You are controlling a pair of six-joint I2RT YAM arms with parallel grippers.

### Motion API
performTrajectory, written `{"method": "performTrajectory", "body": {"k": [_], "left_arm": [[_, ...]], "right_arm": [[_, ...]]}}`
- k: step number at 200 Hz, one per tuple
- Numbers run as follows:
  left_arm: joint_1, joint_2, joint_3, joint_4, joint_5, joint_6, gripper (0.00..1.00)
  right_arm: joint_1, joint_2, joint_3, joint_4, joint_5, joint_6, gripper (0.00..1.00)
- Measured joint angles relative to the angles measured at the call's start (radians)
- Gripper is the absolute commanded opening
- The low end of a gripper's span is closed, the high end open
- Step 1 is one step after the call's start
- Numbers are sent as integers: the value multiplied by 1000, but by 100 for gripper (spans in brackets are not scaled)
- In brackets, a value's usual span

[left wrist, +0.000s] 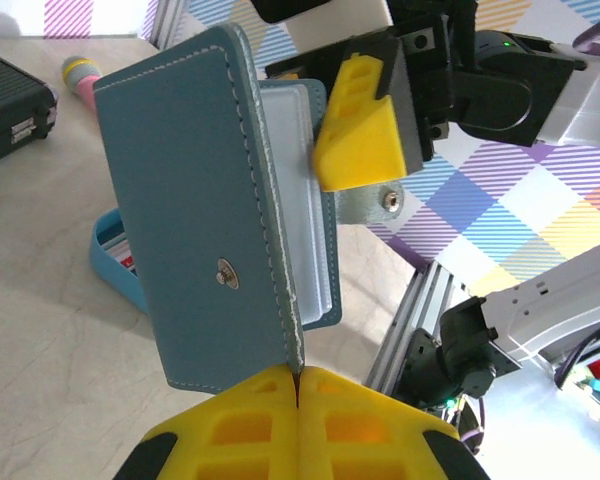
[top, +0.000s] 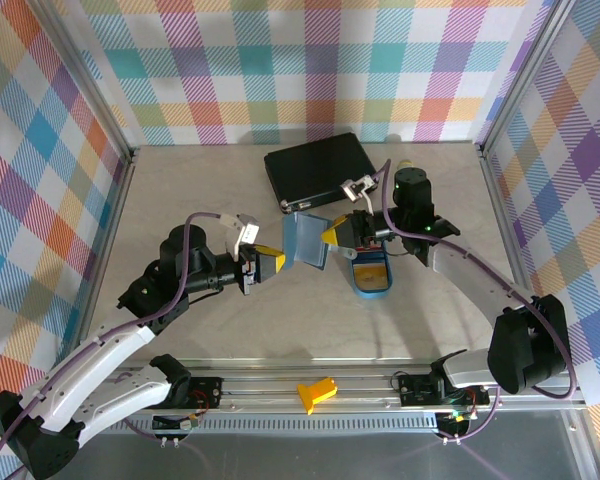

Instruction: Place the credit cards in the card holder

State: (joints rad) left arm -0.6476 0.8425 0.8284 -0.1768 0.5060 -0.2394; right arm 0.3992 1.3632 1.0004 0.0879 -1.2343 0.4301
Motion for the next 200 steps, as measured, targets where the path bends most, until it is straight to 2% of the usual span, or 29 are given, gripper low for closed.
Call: {"method": "performTrajectory", "body": {"k": [97, 200], "left_arm": [[0, 0, -16, 22, 1, -8, 0], [0, 31, -32, 69, 2, -20, 0]], "right_arm": [[0, 3, 0, 33, 3, 29, 9], [2, 3, -2, 105, 4, 96, 10]]}}
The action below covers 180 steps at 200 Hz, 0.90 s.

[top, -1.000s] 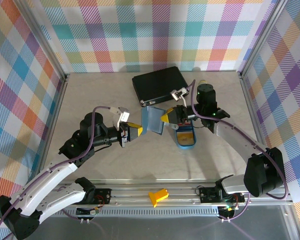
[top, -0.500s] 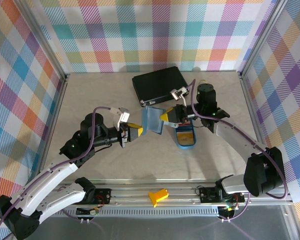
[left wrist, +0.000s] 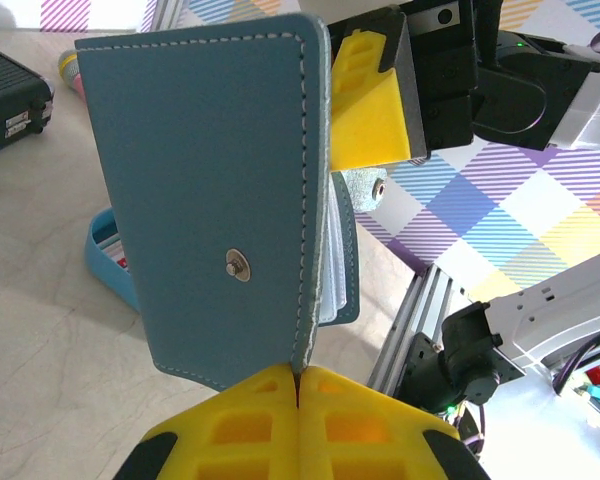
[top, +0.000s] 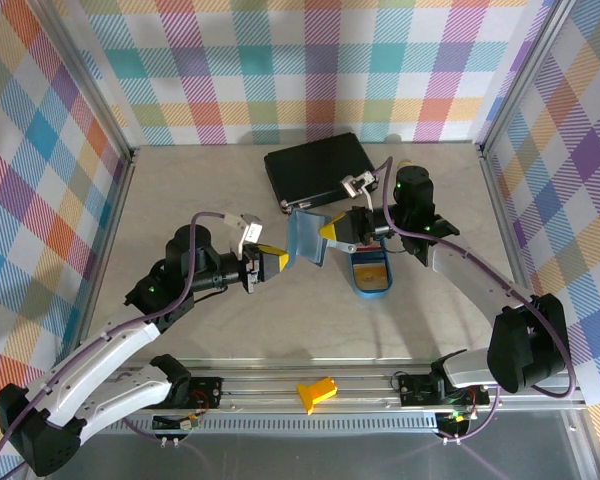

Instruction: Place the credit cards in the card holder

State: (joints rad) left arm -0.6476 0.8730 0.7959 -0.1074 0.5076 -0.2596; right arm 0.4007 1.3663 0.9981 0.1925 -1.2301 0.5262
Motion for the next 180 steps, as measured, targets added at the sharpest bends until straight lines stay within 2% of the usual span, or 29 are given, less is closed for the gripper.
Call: {"method": "performTrajectory", "body": {"k": [180], "left_arm": [[0, 59, -21, 96, 34, -14, 0]], "right_arm": [[13, 2, -11, 129, 4, 104, 13]]}}
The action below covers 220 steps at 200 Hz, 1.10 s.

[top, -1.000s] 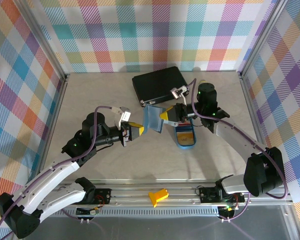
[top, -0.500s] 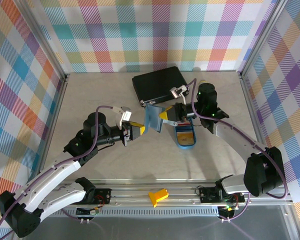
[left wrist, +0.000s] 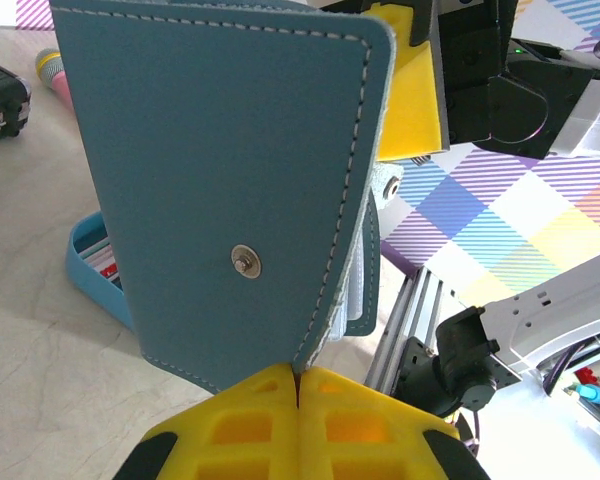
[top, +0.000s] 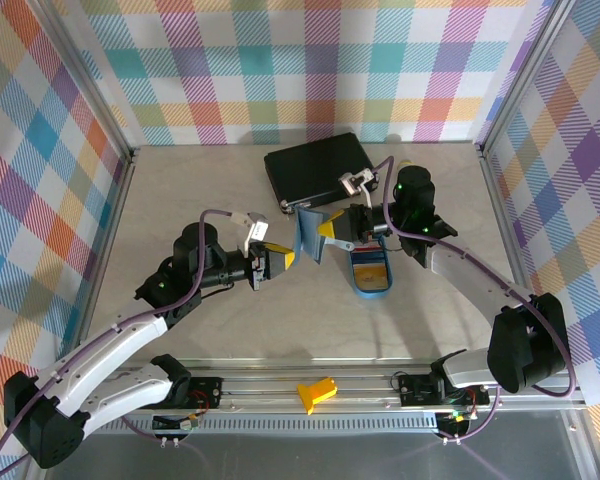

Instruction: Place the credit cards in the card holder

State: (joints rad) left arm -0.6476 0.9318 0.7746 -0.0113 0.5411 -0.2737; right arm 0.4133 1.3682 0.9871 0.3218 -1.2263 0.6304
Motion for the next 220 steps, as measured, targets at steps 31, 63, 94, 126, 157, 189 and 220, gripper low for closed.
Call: {"method": "performTrajectory", "body": {"k": [31, 63, 94, 126, 157, 189, 220], "left_arm": [[0, 9, 0, 13, 1, 0, 0], [0, 12, 0, 14, 0, -1, 0], [0, 14, 0, 4, -28, -5, 43], [0, 11, 0, -65, -101, -16, 59], [0, -36, 0, -159, -201, -18, 59], [3, -74, -13, -202, -257, -30, 58], [4, -69, -79, -200, -271, -69, 54]], "right_arm": [[0, 8, 0, 10, 2, 9, 10], [1, 11, 1, -26, 24, -14, 0], [23, 10, 43, -246, 181, -122, 0], [98, 9, 136, -545, 543, -180, 0], [246, 44, 252, -842, 963, -174, 0], [308, 148, 285, -1004, 1165, -131, 0], [311, 235, 285, -1060, 1181, -107, 0]]}}
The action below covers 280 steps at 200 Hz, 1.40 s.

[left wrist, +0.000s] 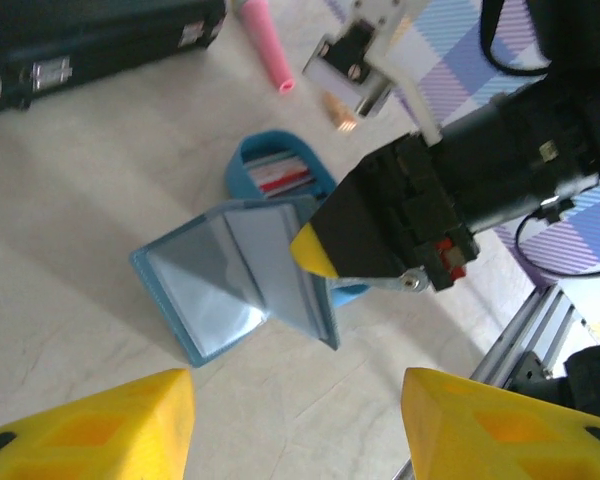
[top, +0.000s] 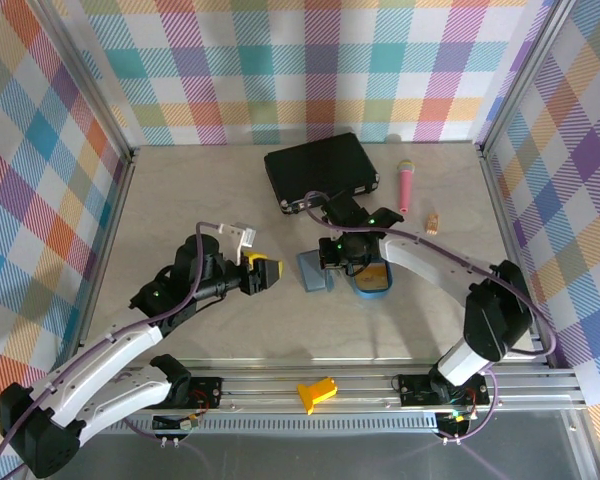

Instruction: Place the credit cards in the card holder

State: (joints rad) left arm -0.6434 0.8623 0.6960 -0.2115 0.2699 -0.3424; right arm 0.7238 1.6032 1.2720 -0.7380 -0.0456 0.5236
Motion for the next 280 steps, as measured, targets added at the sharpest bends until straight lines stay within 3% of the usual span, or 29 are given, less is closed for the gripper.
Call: {"method": "performTrajectory", "body": {"k": [74, 129, 206, 280], "left_arm": [[1, 31, -200, 137, 48, -137, 48], [1, 72, -209, 196, 54, -175, 46], [1, 146, -209, 230, 50, -211, 46], [1, 239, -217, 296, 39, -245, 42]], "right_arm": [[-3, 47, 5, 39, -124, 31, 0], [-14, 64, 11, 55, -184, 46, 0], [-19, 66, 10, 40, -171, 50, 0], [-133, 68, -118, 188, -410, 101, 0]]}}
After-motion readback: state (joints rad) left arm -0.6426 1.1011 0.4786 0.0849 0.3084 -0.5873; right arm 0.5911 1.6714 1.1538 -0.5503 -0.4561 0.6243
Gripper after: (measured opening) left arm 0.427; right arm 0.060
